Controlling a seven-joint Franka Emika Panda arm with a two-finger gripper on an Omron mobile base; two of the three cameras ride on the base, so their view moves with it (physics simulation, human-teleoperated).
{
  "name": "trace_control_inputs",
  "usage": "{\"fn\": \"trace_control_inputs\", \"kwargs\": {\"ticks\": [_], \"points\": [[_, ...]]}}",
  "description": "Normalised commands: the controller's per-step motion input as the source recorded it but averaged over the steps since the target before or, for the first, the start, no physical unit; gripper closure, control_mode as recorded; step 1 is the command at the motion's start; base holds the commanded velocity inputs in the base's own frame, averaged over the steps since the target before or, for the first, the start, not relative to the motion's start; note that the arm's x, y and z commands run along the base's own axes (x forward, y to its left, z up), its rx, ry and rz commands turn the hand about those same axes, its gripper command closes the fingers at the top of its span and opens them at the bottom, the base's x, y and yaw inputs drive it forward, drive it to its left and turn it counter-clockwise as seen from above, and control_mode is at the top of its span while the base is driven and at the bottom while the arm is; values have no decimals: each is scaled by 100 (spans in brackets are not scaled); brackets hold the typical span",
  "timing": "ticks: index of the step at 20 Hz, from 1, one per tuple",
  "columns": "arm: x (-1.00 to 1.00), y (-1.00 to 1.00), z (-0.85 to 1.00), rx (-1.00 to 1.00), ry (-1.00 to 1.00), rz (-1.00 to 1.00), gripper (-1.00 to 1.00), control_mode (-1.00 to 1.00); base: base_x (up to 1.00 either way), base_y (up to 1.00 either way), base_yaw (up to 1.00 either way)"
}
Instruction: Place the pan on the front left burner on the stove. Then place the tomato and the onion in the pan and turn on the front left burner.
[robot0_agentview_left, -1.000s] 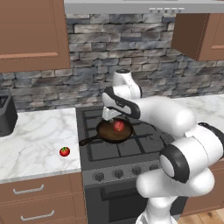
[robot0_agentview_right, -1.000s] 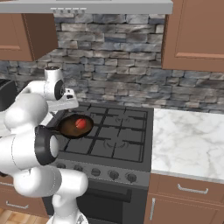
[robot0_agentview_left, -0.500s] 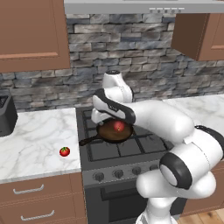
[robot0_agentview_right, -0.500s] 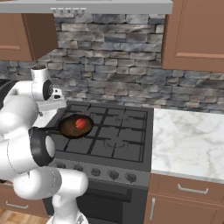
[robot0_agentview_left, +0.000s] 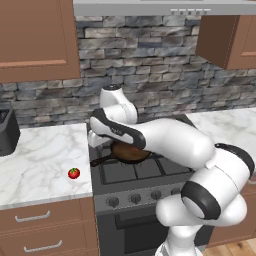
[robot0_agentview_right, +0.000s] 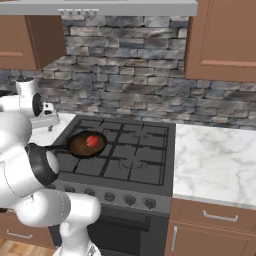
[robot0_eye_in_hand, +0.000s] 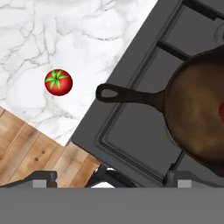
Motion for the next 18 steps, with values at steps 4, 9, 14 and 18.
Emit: {"fn": "trace_control_inputs", "kwargs": {"ticks": [4, 9, 14, 18], "points": [[-12, 61, 0, 0, 0, 5, -100, -100, 0, 0, 0], [-4, 54, 0, 0, 0, 5, -100, -100, 0, 0, 0], [-3, 38, 0, 0, 0, 4, -100, -100, 0, 0, 0], [-3, 24, -11, 0, 0, 1, -100, -100, 0, 0, 0]]}}
